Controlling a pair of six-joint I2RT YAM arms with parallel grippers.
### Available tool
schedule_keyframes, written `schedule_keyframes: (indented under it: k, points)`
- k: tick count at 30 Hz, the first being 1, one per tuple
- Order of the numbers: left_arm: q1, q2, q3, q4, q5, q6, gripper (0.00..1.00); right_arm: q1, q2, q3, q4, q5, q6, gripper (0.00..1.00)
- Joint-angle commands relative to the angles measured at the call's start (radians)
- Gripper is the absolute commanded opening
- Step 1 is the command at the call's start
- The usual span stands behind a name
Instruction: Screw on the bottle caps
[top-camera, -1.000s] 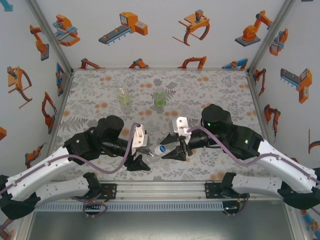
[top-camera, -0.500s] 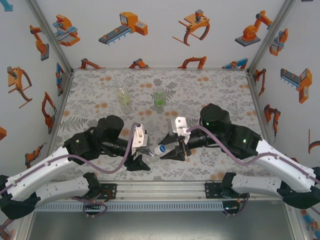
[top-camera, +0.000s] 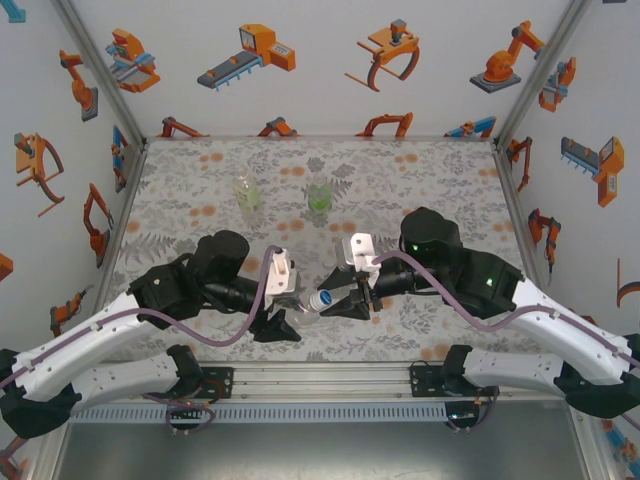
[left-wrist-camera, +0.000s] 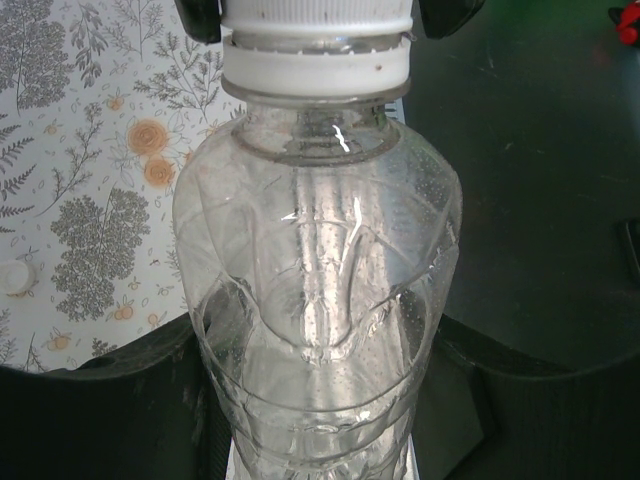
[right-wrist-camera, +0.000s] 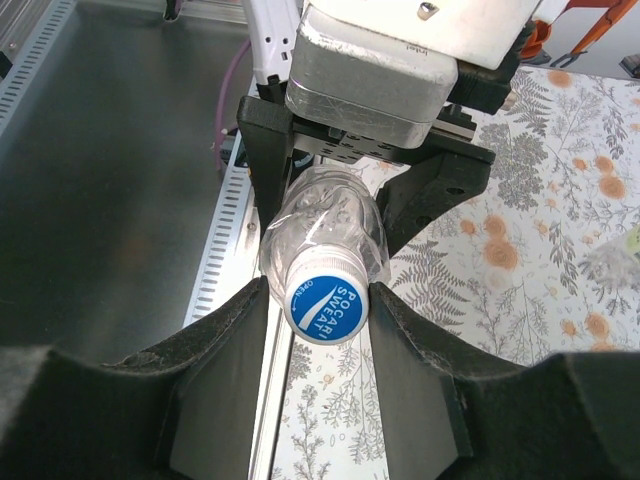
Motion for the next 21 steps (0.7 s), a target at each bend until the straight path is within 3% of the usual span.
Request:
schedule_keyframes:
  k: [1,21]
  points:
    - [-0.006,-0.004,0.023,-0.005,0.010,-0.011,0.00,-0.001,-0.016,0.031,0.028,0.003,0.010,0.44]
    - [-0.006,0.001,0.016,-0.001,0.003,-0.005,0.00,-0.002,-0.021,0.018,0.036,0.007,0.059,0.40]
